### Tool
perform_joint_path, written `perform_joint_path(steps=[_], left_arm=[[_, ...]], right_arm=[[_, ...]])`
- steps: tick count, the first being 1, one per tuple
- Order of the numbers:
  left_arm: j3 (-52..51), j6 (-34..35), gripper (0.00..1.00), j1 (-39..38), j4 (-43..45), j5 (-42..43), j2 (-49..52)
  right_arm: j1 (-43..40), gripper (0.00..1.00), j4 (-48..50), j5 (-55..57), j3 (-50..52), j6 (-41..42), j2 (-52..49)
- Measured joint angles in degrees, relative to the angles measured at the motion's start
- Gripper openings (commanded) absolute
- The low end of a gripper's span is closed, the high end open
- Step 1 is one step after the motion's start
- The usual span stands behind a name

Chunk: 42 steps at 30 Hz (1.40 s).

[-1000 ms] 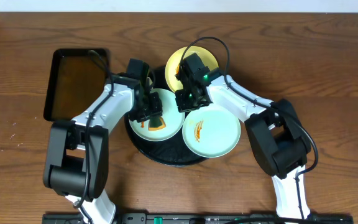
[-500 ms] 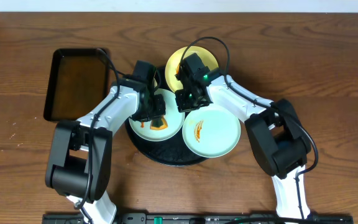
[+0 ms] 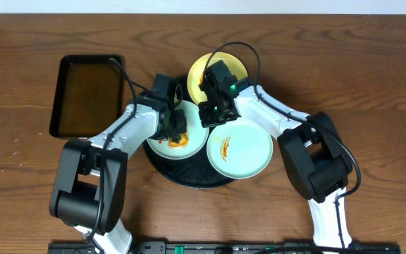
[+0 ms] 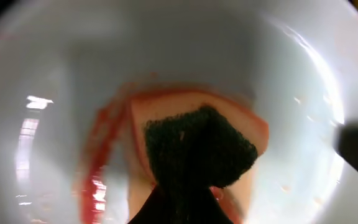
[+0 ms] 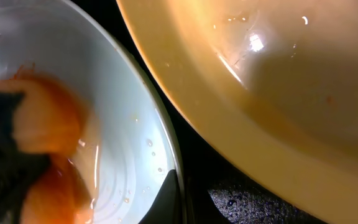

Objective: Clean dirty plates on tray and stack at the side
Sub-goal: 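Scrub the light-blue plate with the sponge in the left gripper, then keep scrubbing the left light-blue plate with the sponge, left gripper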

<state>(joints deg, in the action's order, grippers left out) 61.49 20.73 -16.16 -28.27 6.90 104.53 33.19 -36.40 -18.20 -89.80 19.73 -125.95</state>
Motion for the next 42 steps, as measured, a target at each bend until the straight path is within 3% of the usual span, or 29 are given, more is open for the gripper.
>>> perform_joint_path(steps=[8, 16, 27, 34, 42], left_arm=[[-0.13, -0.02, 0.08, 0.09, 0.9, -13.38, -0.02], [-0.07, -1.53, 0.08, 0.42, -0.37, -16.96, -0.35], [0.04, 0.09, 0.08, 0.79, -0.26, -5.14, -8.15], [-0.13, 5.79, 0.07, 0.74, 0.26, -0.31, -4.15], [-0.39, 7.43, 0.08, 0.92, 0.11, 2.67, -0.15]], right_arm=[[0.0, 0.01, -0.02, -0.02, 0.0, 0.0, 0.0], [0.0, 0.01, -0.02, 0.0, 0.0, 0.0, 0.0], [0.0, 0.01, 0.0, 0.0, 0.0, 0.0, 0.0], [0.0, 0.01, 0.0, 0.0, 0.0, 0.0, 0.0], [0.0, 0.01, -0.15, 0.0, 0.0, 0.0, 0.0]])
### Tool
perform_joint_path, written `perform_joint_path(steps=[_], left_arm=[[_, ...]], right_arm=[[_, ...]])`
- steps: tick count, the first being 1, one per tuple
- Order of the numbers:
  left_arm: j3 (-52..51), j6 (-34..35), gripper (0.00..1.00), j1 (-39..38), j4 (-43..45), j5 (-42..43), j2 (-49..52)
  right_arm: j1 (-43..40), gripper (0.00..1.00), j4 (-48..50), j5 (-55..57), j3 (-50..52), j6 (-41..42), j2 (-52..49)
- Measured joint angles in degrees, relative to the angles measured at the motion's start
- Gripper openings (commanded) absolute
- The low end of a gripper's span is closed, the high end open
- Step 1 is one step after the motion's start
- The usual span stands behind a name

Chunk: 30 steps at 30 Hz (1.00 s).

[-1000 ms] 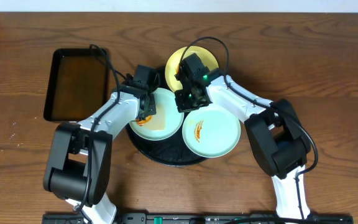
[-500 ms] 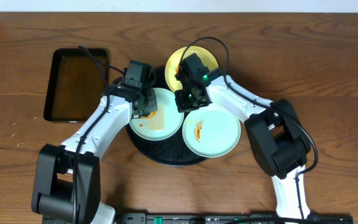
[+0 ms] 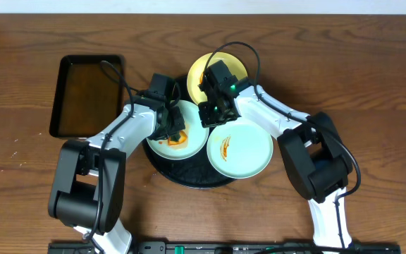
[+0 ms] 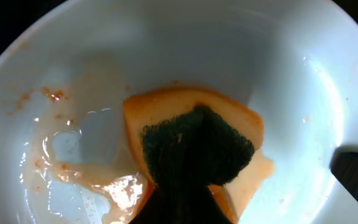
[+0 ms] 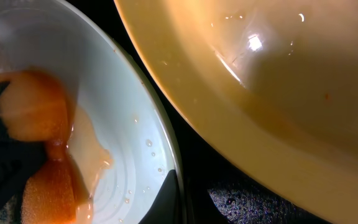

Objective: Clean dirty plates on tray and stack at the side
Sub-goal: 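Keep scrubbing the left light-blue plate with the sponge, left gripper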

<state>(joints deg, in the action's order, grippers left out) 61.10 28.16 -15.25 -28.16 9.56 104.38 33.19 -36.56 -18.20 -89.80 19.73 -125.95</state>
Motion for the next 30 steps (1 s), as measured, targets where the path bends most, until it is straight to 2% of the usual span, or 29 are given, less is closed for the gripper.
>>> perform_joint_path(steps=[7, 14, 23, 30], left_arm=[[0.57, -5.46, 0.07, 0.13, -4.11, 0.31, 0.0], [1.57, -8.13, 0.07, -0.31, -10.88, -7.72, -0.02], [3.17, -8.76, 0.08, -0.28, -11.82, -14.64, -0.02], [4.63, -8.48, 0.07, -0.22, -8.13, -13.22, -1.88]], right_arm=[[0.0, 0.01, -0.02, -0.09, 0.0, -0.24, 0.0], [0.22, 0.01, 0.02, -0.04, 0.0, -0.72, 0.0], [0.22, 0.01, 0.0, -0.02, 0.0, -0.85, 0.0], [0.22, 0.01, -0.02, -0.02, 0.0, -0.85, 0.0]])
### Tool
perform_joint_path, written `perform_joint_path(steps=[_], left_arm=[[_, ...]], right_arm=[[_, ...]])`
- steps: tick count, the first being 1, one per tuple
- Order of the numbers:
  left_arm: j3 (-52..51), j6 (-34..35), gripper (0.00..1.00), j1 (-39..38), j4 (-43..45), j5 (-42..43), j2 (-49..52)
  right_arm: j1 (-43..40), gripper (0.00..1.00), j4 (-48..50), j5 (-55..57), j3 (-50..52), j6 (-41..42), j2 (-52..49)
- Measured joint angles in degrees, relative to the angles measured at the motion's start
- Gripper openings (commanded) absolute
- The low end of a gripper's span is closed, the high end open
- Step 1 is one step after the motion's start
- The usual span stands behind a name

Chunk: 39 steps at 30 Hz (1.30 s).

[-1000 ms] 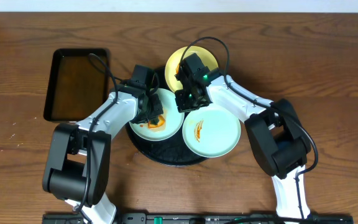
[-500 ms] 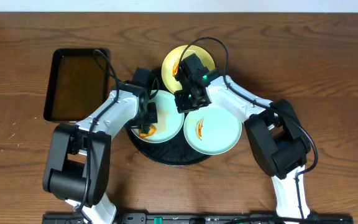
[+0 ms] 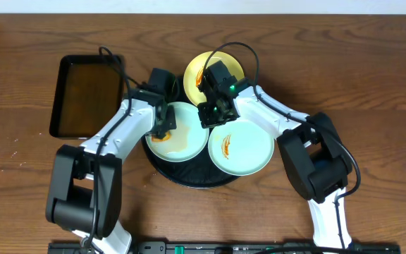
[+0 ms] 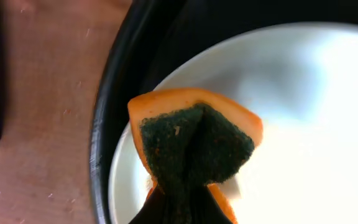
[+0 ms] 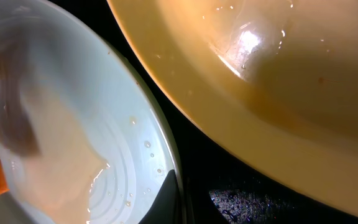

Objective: Clean dirty plates on tray and stack at the side
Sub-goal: 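Keep scrubbing the left light-blue plate with the sponge, left gripper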

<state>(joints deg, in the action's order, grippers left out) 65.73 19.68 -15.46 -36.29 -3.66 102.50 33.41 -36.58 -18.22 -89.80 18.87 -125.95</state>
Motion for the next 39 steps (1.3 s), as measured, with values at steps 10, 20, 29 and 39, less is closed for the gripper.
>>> perform_joint_path(steps=[10, 20, 29, 39], left_arm=[[-0.66, 3.74, 0.07, 0.02, 6.27, 8.81, 0.17], [-1.51, 6.21, 0.07, -0.11, 8.44, 8.11, 4.37], [-1.29, 5.99, 0.07, -0.44, 3.3, -4.61, 4.44], [-0.98, 5.77, 0.07, -0.68, -1.36, -9.7, 4.33]], right_arm=[[0.0, 0.01, 0.0, 0.0, 0.0, 0.0, 0.0], [0.0, 0.01, 0.0, 0.0, 0.0, 0.0, 0.0], [0.0, 0.01, 0.0, 0.0, 0.0, -0.02, 0.0], [0.02, 0.01, 0.15, 0.0, 0.0, -0.04, 0.0]])
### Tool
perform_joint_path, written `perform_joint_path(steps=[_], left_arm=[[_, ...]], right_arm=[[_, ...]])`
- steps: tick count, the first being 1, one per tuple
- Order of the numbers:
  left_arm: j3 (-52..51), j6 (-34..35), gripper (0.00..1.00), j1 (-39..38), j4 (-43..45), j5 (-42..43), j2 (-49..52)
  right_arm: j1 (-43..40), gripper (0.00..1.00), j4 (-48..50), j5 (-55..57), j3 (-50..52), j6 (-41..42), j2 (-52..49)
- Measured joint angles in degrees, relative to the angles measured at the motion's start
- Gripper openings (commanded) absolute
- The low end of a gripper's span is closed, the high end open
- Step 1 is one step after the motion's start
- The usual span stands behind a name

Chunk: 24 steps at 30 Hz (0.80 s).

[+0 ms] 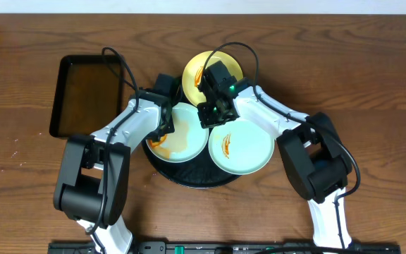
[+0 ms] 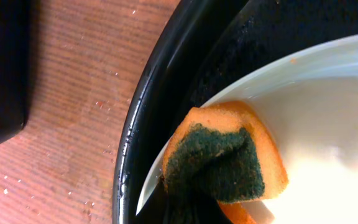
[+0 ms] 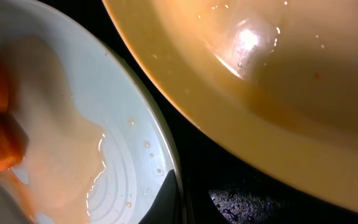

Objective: Clean dirty plates on tray and stack at the side
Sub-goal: 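Keep scrubbing the left light-blue plate with the sponge, left gripper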

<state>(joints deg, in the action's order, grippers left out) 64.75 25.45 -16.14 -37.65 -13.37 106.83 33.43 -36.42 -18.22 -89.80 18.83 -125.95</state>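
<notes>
A round black tray (image 1: 162, 171) carries three plates. The left pale green plate (image 1: 187, 141) has a watery orange film. My left gripper (image 1: 165, 129) is shut on an orange sponge with a dark green face (image 2: 229, 163), pressed at that plate's left rim. My right gripper (image 1: 213, 115) is shut on the same plate's right rim, one finger (image 3: 169, 194) lying inside it. The right pale green plate (image 1: 249, 152) bears an orange smear. The yellow plate (image 1: 220, 65) sits at the back, partly under my right wrist.
A dark rectangular tray (image 1: 87, 95) lies on the wooden table (image 1: 372, 85) to the left of the round tray. Cables loop over both wrists. The round tray's raised rim (image 2: 128, 162) runs close beside the sponge.
My left gripper has turned and shifted slightly, so the sponge sits right on the plate's left rim. More of the sponge shows in the right wrist view. My right gripper has not moved.
The sponge first lay mid-plate over a red sauce smear while my right gripper held the rim. Then the red was thinned to a watery patch. Then the sponge was at the plate's left edge, the middle only filmy, and now it is on the left rim.
</notes>
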Motion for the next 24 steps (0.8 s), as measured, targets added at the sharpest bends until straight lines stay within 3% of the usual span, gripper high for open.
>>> perform_joint_path(steps=[10, 19, 24], left_arm=[[0.0, 0.07, 0.07, 1.01, -1.66, 0.13, -6.1], [-1.29, 0.94, 0.07, 1.09, 2.36, 14.58, -6.47], [-4.02, 3.17, 0.07, 1.09, 4.02, 18.45, -6.47]], right_arm=[[-0.02, 0.01, -0.13, -0.02, 0.0, 0.0, 0.0], [-0.02, 0.01, -0.11, -0.02, 0.0, 0.0, 0.0], [-0.02, 0.01, -0.11, -0.02, 0.0, 0.0, 0.0]])
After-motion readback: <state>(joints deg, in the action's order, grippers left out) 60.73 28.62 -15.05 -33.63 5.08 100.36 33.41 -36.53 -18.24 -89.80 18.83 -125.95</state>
